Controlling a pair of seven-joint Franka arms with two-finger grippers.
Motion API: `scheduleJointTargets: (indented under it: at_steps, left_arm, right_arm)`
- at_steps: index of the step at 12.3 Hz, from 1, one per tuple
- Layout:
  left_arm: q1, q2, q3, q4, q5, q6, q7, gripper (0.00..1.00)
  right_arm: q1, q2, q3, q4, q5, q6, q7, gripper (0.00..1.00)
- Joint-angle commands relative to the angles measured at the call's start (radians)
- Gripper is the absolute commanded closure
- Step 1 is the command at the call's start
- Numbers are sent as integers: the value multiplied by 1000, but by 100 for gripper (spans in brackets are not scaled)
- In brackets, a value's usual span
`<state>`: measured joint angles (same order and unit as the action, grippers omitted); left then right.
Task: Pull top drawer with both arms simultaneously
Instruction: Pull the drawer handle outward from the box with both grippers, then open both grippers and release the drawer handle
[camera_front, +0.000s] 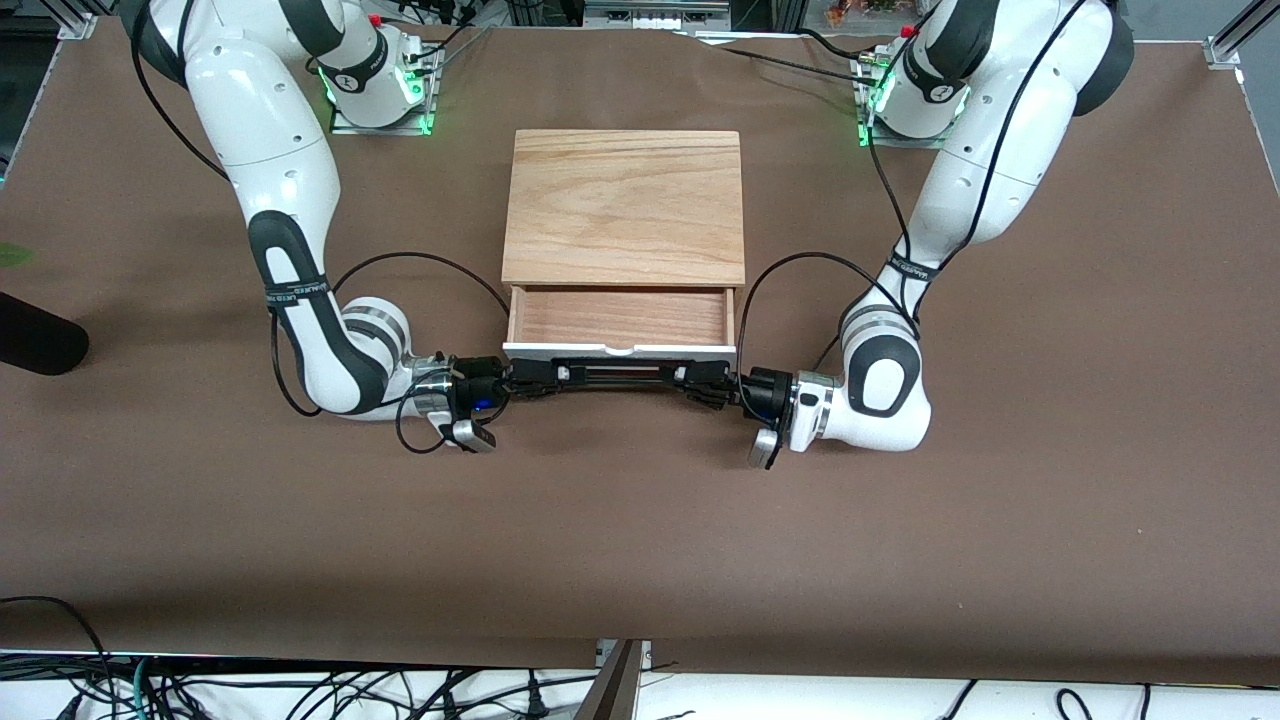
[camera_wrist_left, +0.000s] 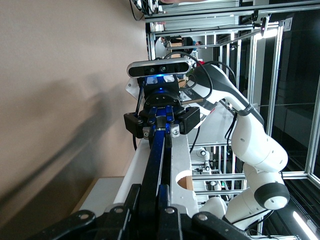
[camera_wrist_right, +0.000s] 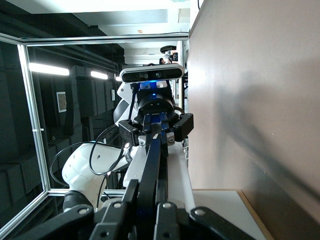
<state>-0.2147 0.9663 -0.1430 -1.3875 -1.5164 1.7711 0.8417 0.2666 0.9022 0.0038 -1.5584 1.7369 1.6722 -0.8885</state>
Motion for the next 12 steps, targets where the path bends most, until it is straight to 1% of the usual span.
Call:
scheduleJointTargets:
  at_steps: [1, 2, 4, 8, 10, 11, 12]
  left_arm:
    - [-17, 20, -7, 48, -34, 8, -29, 100]
    - [-17, 40, -9, 74, -36, 33, -29, 100]
    - [-20, 69, -7, 126, -36, 39, -48, 100]
    - [-22, 77, -9, 143, -36, 70, -58, 100]
    - [-23, 95, -9, 165, -36, 74, -59, 100]
    - [-22, 95, -9, 163, -36, 74, -59, 100]
    - [-22, 94, -9, 160, -36, 74, -59, 100]
  right_arm:
    - [-61, 69, -41, 152, 29, 18, 101, 91]
    - [-63, 84, -44, 175, 29, 20, 106, 91]
    - [-63, 115, -50, 219, 29, 32, 114, 91]
    - [-61, 171, -54, 296, 30, 61, 123, 91]
    - [-61, 175, -54, 297, 29, 64, 123, 91]
    - [-61, 175, -54, 296, 29, 64, 123, 87]
    - [-60, 175, -54, 294, 29, 64, 123, 72]
